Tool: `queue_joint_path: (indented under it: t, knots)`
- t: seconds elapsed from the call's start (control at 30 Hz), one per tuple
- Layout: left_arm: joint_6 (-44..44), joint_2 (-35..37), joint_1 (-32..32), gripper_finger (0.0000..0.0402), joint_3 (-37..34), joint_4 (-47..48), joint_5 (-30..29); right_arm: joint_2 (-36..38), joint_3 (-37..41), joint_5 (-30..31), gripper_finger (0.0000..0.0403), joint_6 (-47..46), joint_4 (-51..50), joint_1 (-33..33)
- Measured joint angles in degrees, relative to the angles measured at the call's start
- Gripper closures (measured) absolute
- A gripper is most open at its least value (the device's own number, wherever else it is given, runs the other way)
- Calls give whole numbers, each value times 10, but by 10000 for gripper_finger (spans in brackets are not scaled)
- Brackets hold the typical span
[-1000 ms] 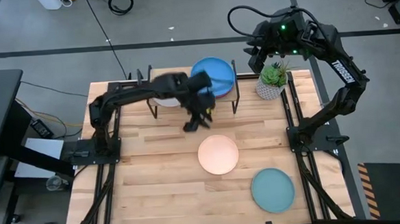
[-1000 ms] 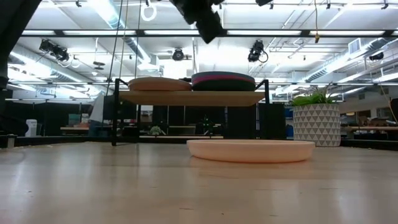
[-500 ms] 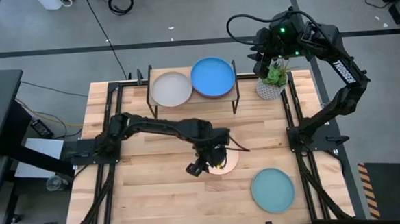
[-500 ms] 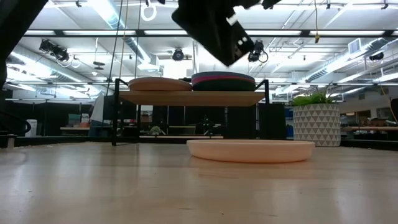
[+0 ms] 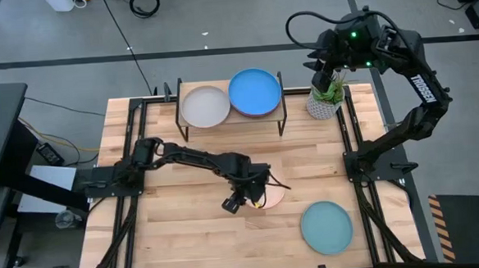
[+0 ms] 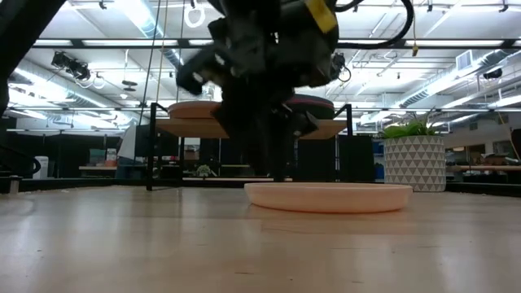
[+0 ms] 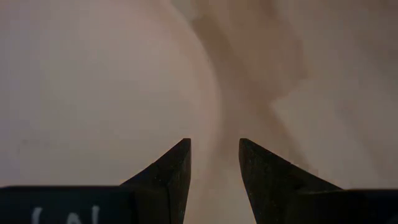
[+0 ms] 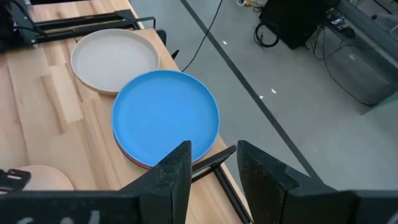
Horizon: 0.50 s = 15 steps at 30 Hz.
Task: Place and stack plates onto a shelf
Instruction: Stack the light orange plate on top of the gray plate on the shelf
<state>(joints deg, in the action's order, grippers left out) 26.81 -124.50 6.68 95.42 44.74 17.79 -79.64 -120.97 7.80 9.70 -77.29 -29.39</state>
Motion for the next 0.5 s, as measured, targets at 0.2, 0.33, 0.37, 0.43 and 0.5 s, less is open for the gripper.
queue_joint_path:
  t: [0.2,0.33,0.37,0.43,0.5]
  knots:
    - [-6,1,14,262,-34,-58,-36,0,0,-2,268,-10,0,0]
    - [-7,1,23,289,-55,-63,-34,0,0,-3,268,-10,0,0]
    - [-9,1,24,304,-56,-64,-36,0,0,-4,268,-10,1,0]
    - [-18,1,26,343,-56,-64,-36,0,0,-4,268,-10,2,0]
    - [-37,7,25,380,-56,-65,-40,0,0,-4,268,-10,7,0]
